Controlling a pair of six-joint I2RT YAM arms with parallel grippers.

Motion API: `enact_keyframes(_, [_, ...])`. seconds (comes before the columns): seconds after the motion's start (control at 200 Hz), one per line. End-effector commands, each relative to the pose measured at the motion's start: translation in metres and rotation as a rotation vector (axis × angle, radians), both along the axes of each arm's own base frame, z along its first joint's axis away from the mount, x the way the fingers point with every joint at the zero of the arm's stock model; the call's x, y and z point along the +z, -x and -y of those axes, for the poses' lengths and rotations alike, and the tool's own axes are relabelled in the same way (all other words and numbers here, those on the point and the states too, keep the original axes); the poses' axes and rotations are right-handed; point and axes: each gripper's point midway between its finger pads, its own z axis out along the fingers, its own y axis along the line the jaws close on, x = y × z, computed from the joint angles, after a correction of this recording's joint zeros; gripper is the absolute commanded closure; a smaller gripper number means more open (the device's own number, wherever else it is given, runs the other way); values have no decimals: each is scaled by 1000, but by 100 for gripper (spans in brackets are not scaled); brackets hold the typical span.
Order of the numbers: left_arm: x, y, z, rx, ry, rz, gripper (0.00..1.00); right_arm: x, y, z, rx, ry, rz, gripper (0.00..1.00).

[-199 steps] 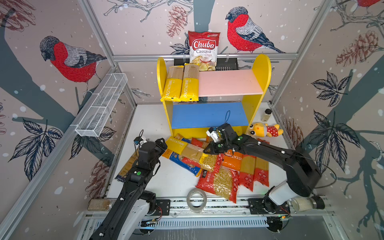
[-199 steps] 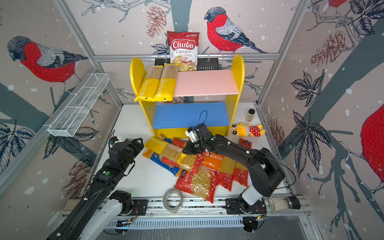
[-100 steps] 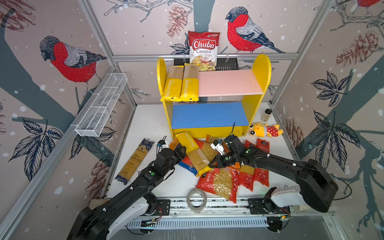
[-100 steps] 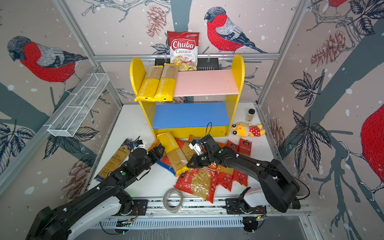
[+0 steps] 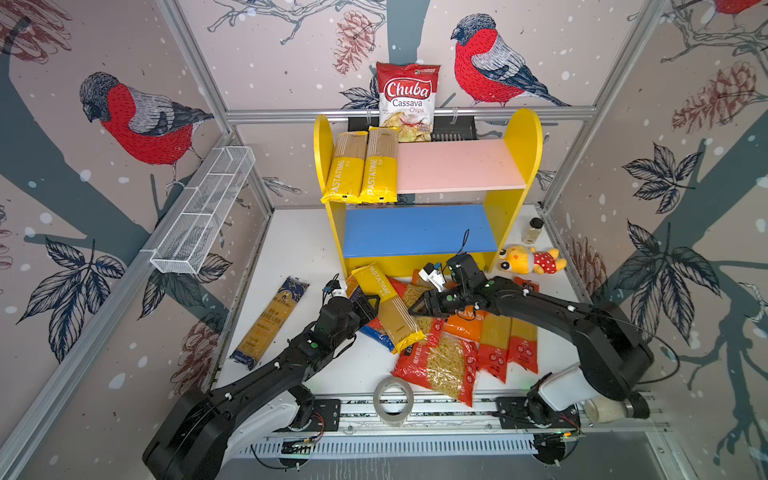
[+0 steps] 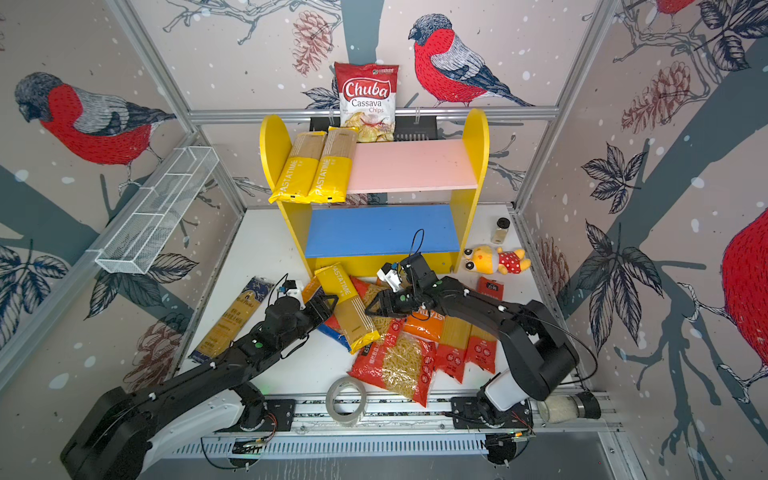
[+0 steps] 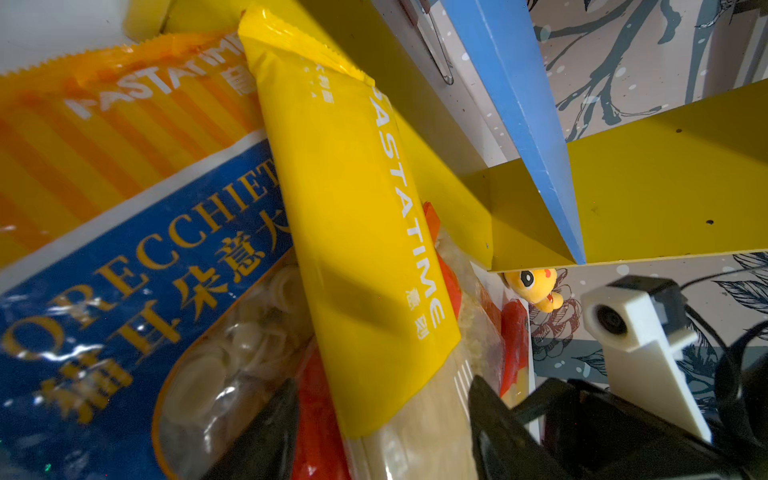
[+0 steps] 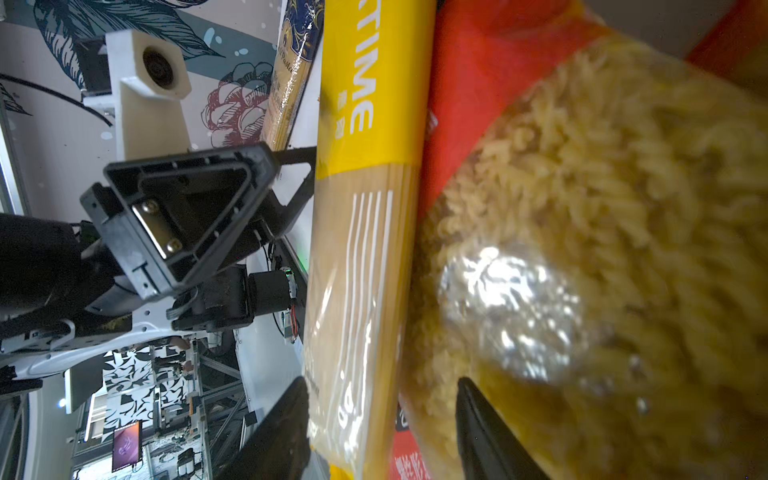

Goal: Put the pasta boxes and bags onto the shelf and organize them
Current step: 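Grasp a third yellow spaghetti package with both grippers from the pile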

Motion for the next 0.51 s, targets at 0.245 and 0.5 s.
enact_keyframes(0.245, [-9,4,6,-33,39,19,53,-9,-1,-39,60,-36,-10,46])
enact_keyframes(0.5, [-13,7,8,-50,56,11,66,-5,7,-53,62,-62,-48,49])
